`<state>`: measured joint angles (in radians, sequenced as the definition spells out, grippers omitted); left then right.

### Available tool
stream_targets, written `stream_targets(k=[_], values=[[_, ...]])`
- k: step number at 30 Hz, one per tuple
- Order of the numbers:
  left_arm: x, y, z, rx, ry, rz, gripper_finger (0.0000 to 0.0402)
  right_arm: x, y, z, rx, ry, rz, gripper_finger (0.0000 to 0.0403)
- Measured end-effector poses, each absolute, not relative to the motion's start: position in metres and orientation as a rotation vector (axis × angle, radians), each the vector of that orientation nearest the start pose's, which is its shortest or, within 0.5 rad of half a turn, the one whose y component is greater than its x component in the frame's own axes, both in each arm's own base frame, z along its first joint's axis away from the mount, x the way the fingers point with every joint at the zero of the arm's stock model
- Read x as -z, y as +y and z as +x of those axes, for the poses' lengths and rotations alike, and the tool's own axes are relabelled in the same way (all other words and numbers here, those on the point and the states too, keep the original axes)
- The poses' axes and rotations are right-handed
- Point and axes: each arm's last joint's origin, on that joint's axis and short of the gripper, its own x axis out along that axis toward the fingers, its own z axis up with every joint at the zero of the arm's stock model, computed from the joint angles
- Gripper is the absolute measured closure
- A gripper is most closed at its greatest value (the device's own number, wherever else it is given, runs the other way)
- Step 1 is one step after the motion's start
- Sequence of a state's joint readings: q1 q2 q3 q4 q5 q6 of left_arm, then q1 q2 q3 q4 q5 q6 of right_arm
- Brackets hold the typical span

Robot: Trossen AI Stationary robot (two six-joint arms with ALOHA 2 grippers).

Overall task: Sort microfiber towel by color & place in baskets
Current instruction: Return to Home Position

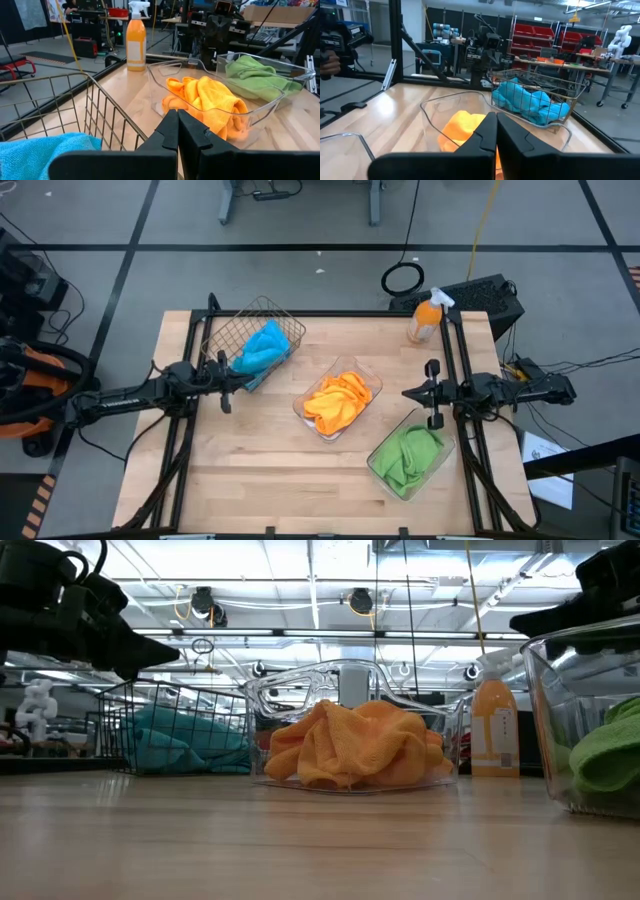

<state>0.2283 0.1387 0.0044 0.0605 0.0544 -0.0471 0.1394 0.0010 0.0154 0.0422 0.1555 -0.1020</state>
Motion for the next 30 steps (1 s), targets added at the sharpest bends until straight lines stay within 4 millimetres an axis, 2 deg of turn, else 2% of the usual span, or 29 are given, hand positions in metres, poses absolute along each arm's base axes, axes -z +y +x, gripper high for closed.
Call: stream_targets(k=[14, 30], values=[[-0.1553, 0.0223, 0.103, -0.177, 0.113, -0.062, 0.0402, -0.1713, 0.0091, 0.0972, 0.019, -0.037, -0.089, 0.0403], [-0.159, 0.0177, 0.1019, -0.121, 0.072, -0.054, 0.0402, -0.1711, 0.0091, 0.0973, 0.018, -0.035, -0.048, 0.0403]])
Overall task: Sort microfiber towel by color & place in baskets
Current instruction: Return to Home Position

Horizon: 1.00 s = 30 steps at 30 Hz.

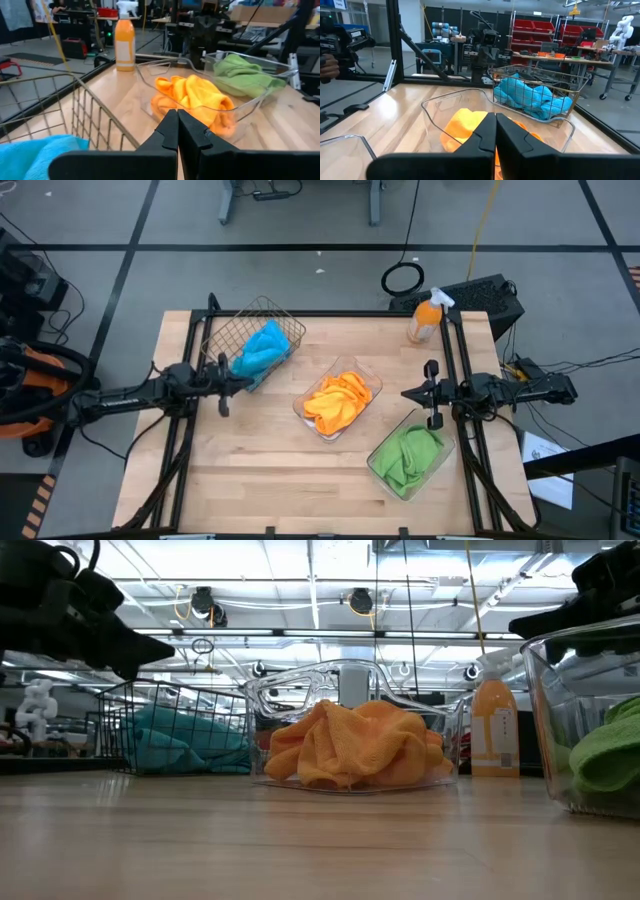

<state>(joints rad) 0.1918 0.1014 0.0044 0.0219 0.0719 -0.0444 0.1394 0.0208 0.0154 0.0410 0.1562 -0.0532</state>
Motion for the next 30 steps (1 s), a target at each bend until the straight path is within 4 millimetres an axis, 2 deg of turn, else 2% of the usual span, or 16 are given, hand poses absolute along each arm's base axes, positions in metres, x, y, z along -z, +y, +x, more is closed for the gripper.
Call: stream_targets(k=[9, 17, 21, 30], values=[[-0.159, 0.005, 0.103, -0.037, 0.07, -0.072, 0.0402, -0.171, 0.009, 0.097, 0.018, -0.035, -0.048, 0.0403], [-0.165, -0.004, 0.1, -0.016, 0.008, -0.018, 0.0402, -0.171, 0.009, 0.097, 0.018, -0.034, -0.048, 0.0403], [-0.169, -0.006, 0.097, 0.004, -0.043, 0.016, 0.0401, -0.171, 0.009, 0.097, 0.018, -0.034, -0.048, 0.0403], [-0.168, -0.006, 0.097, 0.0, -0.039, 0.033, 0.0402, -0.171, 0.009, 0.098, 0.018, -0.031, -0.048, 0.0403]])
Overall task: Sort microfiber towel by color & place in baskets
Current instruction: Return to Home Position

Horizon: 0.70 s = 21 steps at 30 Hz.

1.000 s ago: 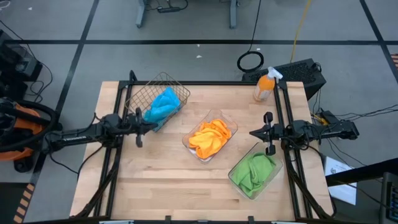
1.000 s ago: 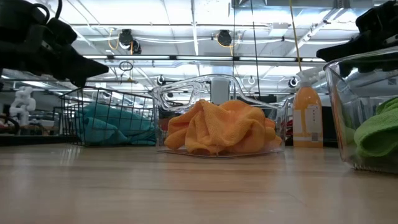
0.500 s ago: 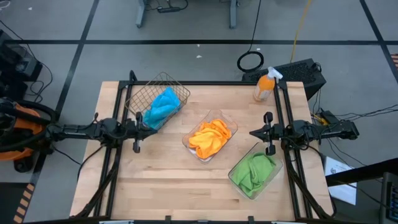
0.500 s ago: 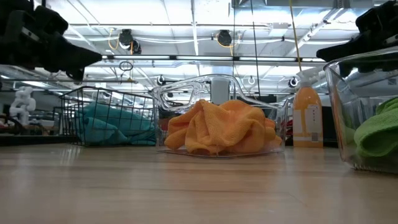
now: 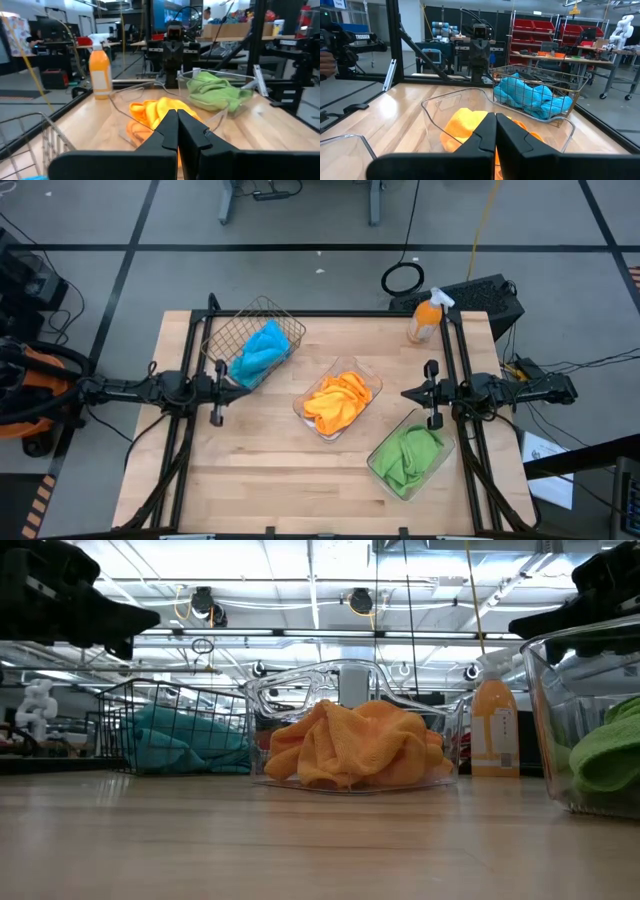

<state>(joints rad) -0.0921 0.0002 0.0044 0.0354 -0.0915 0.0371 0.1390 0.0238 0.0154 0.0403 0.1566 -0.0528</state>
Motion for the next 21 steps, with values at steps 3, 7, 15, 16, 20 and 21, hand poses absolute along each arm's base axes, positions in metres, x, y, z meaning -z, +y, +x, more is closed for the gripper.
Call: stream_targets(k=[3, 7, 15, 16, 20, 21], values=[[-0.1681, -0.0054, 0.0972, -0.02, -0.036, 0.039, 0.0402, -0.1708, 0.0091, 0.0975, 0.019, -0.032, -0.048, 0.0403], [-0.1675, -0.0038, 0.0975, -0.032, -0.029, 0.041, 0.0402, -0.1708, 0.0091, 0.0975, 0.018, -0.032, -0.048, 0.0403], [-0.1648, -0.0044, 0.0992, -0.005, 0.004, 0.088, 0.0382, -0.1709, 0.0091, 0.0975, 0.018, -0.032, -0.048, 0.0403], [-0.1648, -0.0044, 0.0992, -0.005, 0.004, 0.092, 0.038, -0.1709, 0.0091, 0.0975, 0.018, -0.032, -0.048, 0.0403], [-0.1654, -0.0044, 0.0992, -0.007, -0.002, 0.087, 0.0377, -0.1708, 0.0091, 0.0975, 0.018, -0.032, -0.048, 0.0403], [-0.1656, -0.0044, 0.0992, -0.008, -0.005, 0.087, 0.0377, -0.1708, 0.0091, 0.0975, 0.018, -0.032, -0.048, 0.0403]])
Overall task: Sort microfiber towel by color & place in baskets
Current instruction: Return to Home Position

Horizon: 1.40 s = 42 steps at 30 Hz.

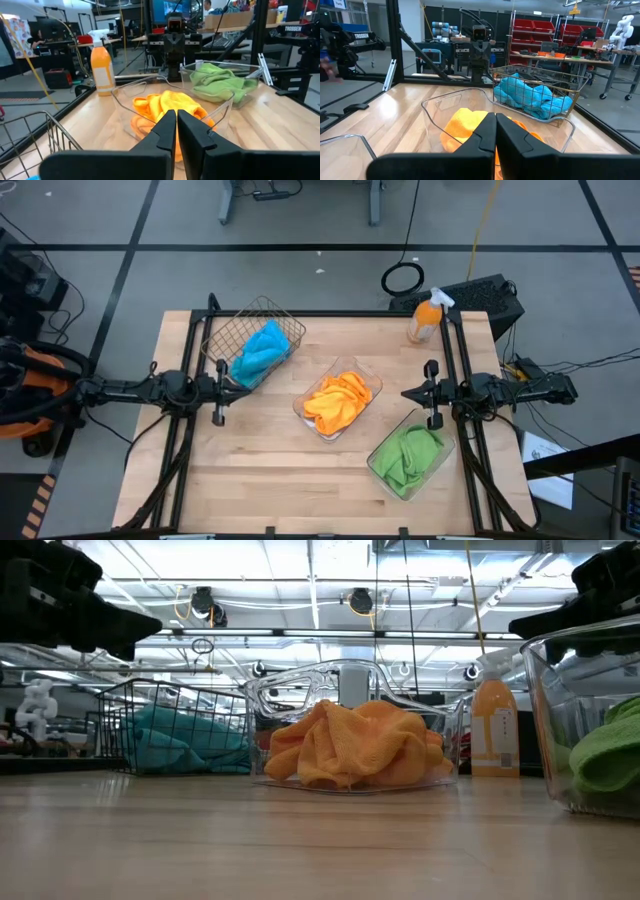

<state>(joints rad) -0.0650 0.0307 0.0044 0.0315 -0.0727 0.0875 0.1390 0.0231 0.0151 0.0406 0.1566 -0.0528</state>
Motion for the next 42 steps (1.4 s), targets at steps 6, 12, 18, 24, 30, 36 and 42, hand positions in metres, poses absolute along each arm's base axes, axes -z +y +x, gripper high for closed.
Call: stream_targets(k=[6, 12, 18, 24, 30, 36, 42], values=[[-0.1663, -0.0036, 0.0991, -0.033, -0.009, 0.165, 0.0376, -0.1708, 0.0091, 0.0975, 0.018, -0.032, -0.048, 0.0403], [-0.1664, -0.0036, 0.0991, -0.033, -0.01, 0.164, 0.0376, -0.1708, 0.0091, 0.0975, 0.018, -0.032, -0.048, 0.0403], [-0.1656, -0.0046, 0.0992, -0.001, -0.005, 0.136, 0.0376, -0.1708, 0.0091, 0.0975, 0.018, -0.032, -0.048, 0.0403], [-0.1657, -0.0045, 0.0992, -0.004, -0.006, 0.069, 0.0377, -0.1708, 0.0091, 0.0975, 0.018, -0.032, -0.048, 0.0403], [-0.1646, -0.0058, 0.0991, 0.04, 0.003, 0.111, 0.0396, -0.1708, 0.0091, 0.0975, 0.018, -0.032, -0.048, 0.0403], [-0.1653, -0.0057, 0.099, 0.039, -0.005, 0.157, 0.0399, -0.1708, 0.0091, 0.0975, 0.018, -0.032, -0.048, 0.0403], [-0.1657, -0.0057, 0.0989, 0.037, -0.009, 0.164, 0.04, -0.1708, 0.0091, 0.0975, 0.018, -0.032, -0.048, 0.0403]])
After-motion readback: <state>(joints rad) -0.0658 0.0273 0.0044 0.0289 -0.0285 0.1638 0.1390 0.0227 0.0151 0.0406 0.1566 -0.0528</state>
